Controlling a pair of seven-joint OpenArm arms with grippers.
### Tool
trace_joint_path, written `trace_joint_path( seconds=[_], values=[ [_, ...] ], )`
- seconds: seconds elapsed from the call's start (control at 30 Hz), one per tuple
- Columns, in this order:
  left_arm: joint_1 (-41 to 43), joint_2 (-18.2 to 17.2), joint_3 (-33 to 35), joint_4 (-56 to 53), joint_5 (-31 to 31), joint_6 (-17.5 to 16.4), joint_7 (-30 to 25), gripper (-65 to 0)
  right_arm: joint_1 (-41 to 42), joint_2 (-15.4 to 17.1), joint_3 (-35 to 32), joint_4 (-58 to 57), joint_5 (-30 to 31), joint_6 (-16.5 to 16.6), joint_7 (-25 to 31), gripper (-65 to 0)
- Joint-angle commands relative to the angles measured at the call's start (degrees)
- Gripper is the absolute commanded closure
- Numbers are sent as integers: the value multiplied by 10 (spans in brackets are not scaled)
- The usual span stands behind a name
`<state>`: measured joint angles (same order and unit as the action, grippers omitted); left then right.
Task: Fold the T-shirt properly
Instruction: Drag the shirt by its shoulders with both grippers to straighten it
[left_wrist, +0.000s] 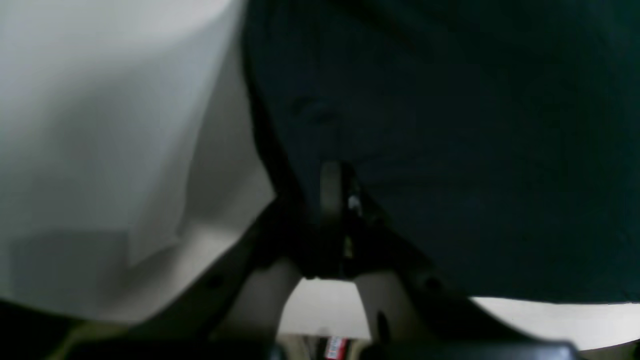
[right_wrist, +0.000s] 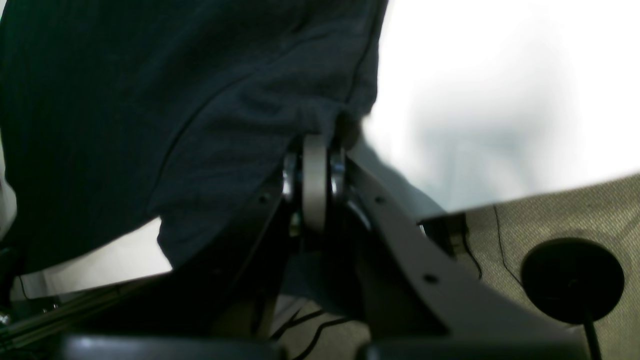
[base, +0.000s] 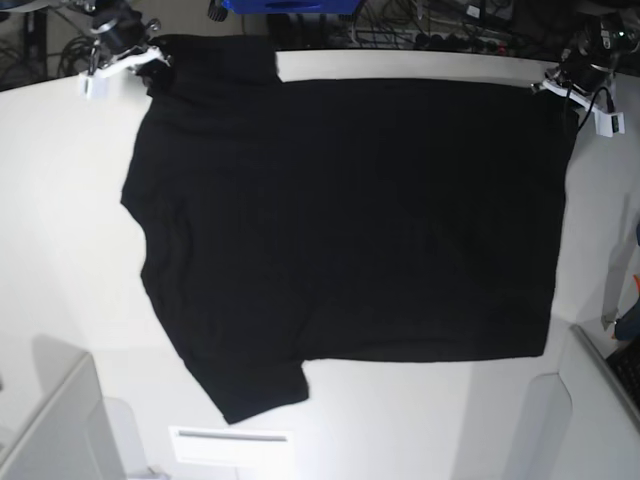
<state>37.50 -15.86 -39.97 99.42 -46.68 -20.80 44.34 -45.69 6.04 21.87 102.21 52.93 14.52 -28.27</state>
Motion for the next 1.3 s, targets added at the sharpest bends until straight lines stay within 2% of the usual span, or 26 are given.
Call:
trace_joint_path(
  seconds=[0.0, 0.1, 0.2, 0.3, 0.37, 0.53, 0.7, 0.8, 0.9, 1.0, 1.1, 1.2, 1.27],
  values=[
    [18, -6, -4, 23, -6, -1, -7, 0, -17, -1, 4, 24, 7, 5, 10, 0],
    [54, -5, -4, 66, -7, -1, -7, 0, -46, -14, 4, 82, 7, 5, 9, 0],
    [69, -5, -4, 95, -10, 0, -7, 0, -53, -13, 0, 125, 7, 1, 8, 0],
    [58, -4, -4, 107, -11, 0, 33, 0, -23, -9, 2, 127, 8, -13, -5, 0],
    [25, -4, -12, 105, -30, 1, 78, 0, 13, -9, 7, 126, 8, -36, -49, 0],
    [-71, 22, -76, 105, -85, 57, 186, 0, 123, -14, 46, 126, 7, -46, -161, 0],
    [-168, 36, -78, 103, -83, 105, 253, 0, 245, -12, 67, 112, 7, -107, -250, 0],
    [-210, 40, -78, 97, -83, 131, 274, 0, 311, -11, 63, 92, 7, -132, -283, 0],
    [-249, 43, -78, 64, -83, 138, 284, 0, 363, -13, 62, 53, 7, -151, -298, 0],
    [-281, 41, -65, 6, -75, 146, 281, 0, 405, -11, 61, -5, 7, -155, -300, 0],
    [-314, 41, -46, -34, -38, 163, 280, 0, 435, -10, 61, -60, 4, -155, -295, 0],
    [-342, 42, -32, -50, -15, 163, 280, 0, 459, -13, 60, -85, -35, -155, -295, 0],
    [-355, 43, -25, -50, 2, 164, 280, 0, 474, -13, 36, -92, -66, -154, -294, 0]
  ],
)
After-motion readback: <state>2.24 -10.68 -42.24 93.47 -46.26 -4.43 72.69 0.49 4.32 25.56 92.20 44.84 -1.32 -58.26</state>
